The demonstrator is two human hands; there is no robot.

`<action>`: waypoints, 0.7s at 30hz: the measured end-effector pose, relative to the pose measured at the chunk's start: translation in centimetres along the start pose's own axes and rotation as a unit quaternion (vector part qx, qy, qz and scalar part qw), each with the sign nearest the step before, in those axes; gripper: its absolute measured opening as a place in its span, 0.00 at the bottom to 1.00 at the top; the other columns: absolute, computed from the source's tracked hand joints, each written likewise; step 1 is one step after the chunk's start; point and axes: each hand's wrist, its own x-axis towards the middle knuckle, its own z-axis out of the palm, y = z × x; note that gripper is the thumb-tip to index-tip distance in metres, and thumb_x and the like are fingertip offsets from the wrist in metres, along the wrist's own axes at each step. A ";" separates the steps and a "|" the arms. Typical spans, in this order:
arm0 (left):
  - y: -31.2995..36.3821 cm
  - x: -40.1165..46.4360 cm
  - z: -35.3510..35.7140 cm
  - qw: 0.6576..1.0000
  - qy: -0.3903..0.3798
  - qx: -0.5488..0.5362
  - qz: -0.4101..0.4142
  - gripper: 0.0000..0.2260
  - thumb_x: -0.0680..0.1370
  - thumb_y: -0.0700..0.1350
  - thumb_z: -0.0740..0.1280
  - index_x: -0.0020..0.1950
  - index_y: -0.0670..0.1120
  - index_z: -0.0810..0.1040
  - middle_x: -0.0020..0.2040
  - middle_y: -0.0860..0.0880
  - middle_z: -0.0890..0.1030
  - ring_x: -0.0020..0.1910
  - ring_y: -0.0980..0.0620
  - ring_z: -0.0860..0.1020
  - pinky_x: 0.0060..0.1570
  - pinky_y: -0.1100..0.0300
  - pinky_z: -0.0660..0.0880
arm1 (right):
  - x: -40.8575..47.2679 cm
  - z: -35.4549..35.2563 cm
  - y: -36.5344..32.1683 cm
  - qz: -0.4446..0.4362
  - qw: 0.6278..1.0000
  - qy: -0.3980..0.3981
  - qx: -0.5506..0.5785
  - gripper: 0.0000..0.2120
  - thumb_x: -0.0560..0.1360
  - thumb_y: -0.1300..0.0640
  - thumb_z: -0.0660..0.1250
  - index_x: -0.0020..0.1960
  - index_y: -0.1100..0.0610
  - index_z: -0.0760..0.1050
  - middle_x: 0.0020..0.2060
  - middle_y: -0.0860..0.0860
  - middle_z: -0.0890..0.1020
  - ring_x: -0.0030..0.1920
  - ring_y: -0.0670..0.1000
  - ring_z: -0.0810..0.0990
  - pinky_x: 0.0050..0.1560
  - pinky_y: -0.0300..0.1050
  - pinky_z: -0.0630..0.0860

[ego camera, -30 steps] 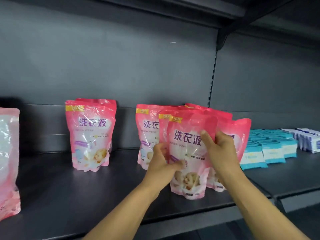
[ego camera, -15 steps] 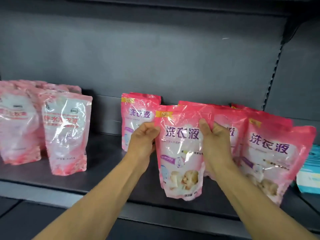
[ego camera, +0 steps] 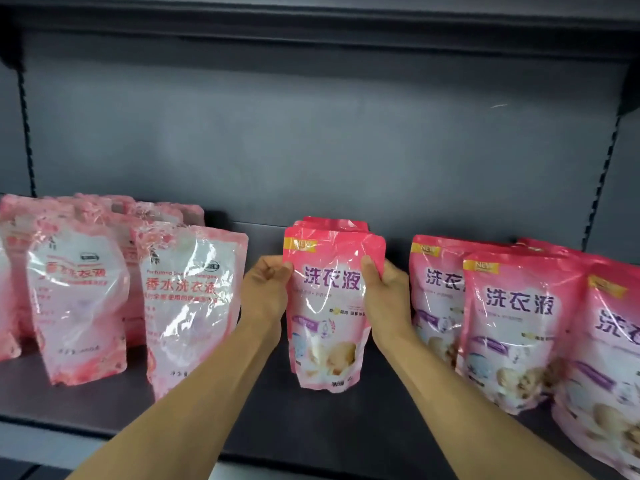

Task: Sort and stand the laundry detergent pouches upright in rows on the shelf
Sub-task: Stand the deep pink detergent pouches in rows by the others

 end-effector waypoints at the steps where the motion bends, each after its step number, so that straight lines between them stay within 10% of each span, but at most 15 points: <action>1: -0.3 0.2 -0.1 1.000 0.003 0.002 -0.002 0.10 0.78 0.36 0.63 0.39 0.46 0.73 0.34 0.52 0.79 0.29 0.60 0.77 0.32 0.66 0.73 | 0.0 0.2 0.3 -0.003 1.000 -0.002 0.003 0.17 0.79 0.55 0.60 0.45 0.71 0.71 0.39 0.71 0.77 0.37 0.51 0.72 0.39 0.50 0.72; 5: -1.1 -0.5 -0.5 0.999 -0.045 0.008 0.019 0.03 0.79 0.36 0.63 0.50 0.42 0.72 0.40 0.49 0.80 0.29 0.65 0.78 0.28 0.71 0.73 | -0.3 0.2 0.7 -0.013 1.000 -0.020 -0.006 0.11 0.80 0.57 0.60 0.44 0.62 0.76 0.41 0.66 0.80 0.38 0.53 0.77 0.43 0.52 0.76; 13: -8.9 -4.5 -2.4 0.949 -0.167 0.265 -0.035 0.58 0.54 0.55 0.82 0.70 0.67 0.44 0.69 0.49 0.66 0.63 0.48 0.73 0.59 0.50 0.75 | -3.0 -2.4 4.6 -0.009 0.989 -0.044 -0.141 0.11 0.78 0.55 0.61 0.41 0.59 0.73 0.37 0.57 0.79 0.40 0.57 0.77 0.45 0.55 0.76; 21: -8.8 -4.9 -2.1 0.911 -0.093 0.401 0.004 0.56 0.57 0.57 0.79 0.71 0.60 0.41 0.66 0.53 0.68 0.60 0.48 0.75 0.55 0.47 0.75 | -3.3 -0.9 5.6 0.000 0.995 0.028 -0.098 0.14 0.79 0.61 0.58 0.35 0.63 0.69 0.30 0.58 0.71 0.33 0.47 0.68 0.37 0.46 0.68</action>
